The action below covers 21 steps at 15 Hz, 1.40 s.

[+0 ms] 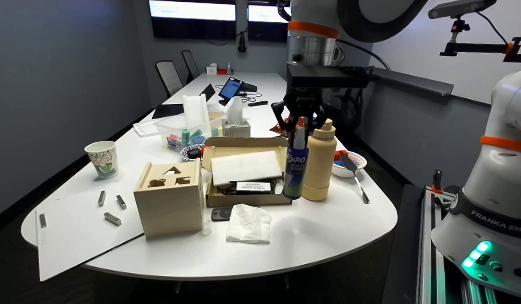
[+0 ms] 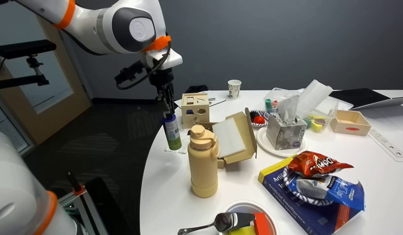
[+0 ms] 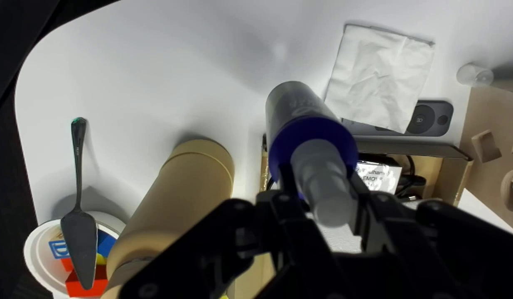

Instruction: Move the blue bottle closer to the brown one

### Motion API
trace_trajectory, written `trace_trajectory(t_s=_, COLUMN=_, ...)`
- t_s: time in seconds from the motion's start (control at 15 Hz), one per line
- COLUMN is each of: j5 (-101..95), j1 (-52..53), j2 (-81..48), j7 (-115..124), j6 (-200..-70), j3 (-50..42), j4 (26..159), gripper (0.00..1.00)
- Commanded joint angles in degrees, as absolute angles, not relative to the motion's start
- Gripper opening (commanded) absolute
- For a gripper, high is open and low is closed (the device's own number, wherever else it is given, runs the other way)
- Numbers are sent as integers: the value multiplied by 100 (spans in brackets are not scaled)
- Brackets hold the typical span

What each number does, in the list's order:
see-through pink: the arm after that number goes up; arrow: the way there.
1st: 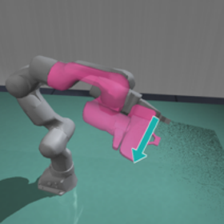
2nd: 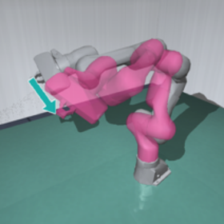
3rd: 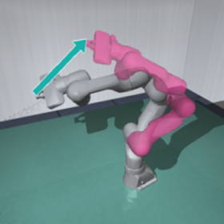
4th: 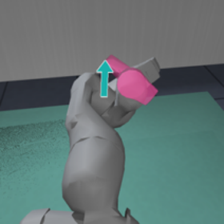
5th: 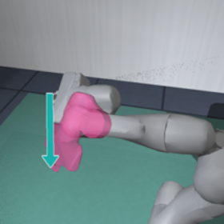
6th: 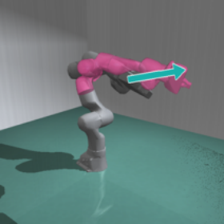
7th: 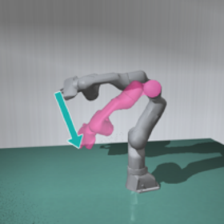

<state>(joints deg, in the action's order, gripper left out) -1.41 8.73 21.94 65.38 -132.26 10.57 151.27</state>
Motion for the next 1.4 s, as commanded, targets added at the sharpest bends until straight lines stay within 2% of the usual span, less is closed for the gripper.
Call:
trace_trajectory(t_s=0.0, j5=-61, j1=713, j2=2515, j7=5923, j6=-13549, j3=987, j4=15573, gripper=8)
trace_trajectory(t_s=0.53, j5=580, j1=714, j2=2104, j7=4687, j6=-14007, j3=838, j4=15769, gripper=8)
trace_trajectory(t_s=1.33, j5=437, j1=572, j2=1415, j7=4415, j6=-14069, j3=969, j4=15770, gripper=8)
